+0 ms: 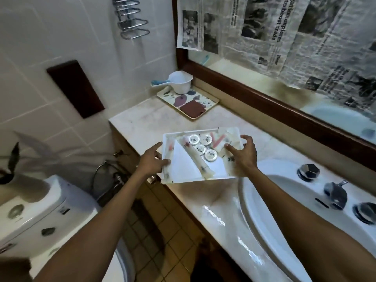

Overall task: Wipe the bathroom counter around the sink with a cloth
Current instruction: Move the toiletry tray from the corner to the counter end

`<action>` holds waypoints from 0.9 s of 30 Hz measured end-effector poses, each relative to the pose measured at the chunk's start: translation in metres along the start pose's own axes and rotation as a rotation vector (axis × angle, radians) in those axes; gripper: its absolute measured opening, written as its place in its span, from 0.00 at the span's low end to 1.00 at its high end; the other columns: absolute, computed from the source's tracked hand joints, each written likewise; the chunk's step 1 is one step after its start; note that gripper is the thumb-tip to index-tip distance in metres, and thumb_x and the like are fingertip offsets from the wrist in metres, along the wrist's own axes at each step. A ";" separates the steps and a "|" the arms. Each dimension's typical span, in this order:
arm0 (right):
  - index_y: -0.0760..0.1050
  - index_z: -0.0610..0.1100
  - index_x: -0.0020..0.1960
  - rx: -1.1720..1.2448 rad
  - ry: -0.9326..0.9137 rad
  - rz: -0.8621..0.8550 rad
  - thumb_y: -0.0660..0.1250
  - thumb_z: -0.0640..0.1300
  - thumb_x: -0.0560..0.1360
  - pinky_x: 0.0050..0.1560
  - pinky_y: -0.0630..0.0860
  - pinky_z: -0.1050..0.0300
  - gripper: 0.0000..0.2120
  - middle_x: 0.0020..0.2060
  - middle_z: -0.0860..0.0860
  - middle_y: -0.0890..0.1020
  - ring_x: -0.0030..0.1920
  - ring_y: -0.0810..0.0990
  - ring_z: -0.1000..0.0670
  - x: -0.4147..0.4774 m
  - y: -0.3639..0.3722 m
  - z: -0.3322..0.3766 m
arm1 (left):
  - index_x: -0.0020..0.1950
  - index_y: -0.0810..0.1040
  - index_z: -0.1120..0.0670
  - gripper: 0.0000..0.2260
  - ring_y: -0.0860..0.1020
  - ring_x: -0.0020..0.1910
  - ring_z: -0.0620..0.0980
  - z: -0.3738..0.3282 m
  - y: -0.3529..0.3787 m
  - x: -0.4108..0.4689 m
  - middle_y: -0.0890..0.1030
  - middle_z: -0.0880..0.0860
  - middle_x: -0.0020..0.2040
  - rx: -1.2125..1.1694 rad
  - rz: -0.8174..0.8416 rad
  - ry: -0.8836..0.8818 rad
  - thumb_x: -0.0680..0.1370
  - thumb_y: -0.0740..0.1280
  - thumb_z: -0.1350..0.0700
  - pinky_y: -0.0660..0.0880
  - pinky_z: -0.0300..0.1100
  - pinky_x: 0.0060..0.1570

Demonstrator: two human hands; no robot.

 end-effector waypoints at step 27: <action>0.65 0.41 0.74 -0.252 -0.005 0.489 0.75 0.59 0.69 0.65 0.71 0.49 0.41 0.68 0.39 0.73 0.66 0.74 0.41 0.192 0.338 0.105 | 0.77 0.68 0.44 0.36 0.80 0.58 0.54 0.127 -0.179 0.249 0.80 0.51 0.57 0.083 -0.228 -0.325 0.72 0.76 0.59 0.79 0.52 0.58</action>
Point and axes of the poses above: each hand's wrist, its own x-axis towards the middle knuckle, its own y-axis out of the palm, z = x × y, the point moved 2 cm from there along x, towards the middle knuckle
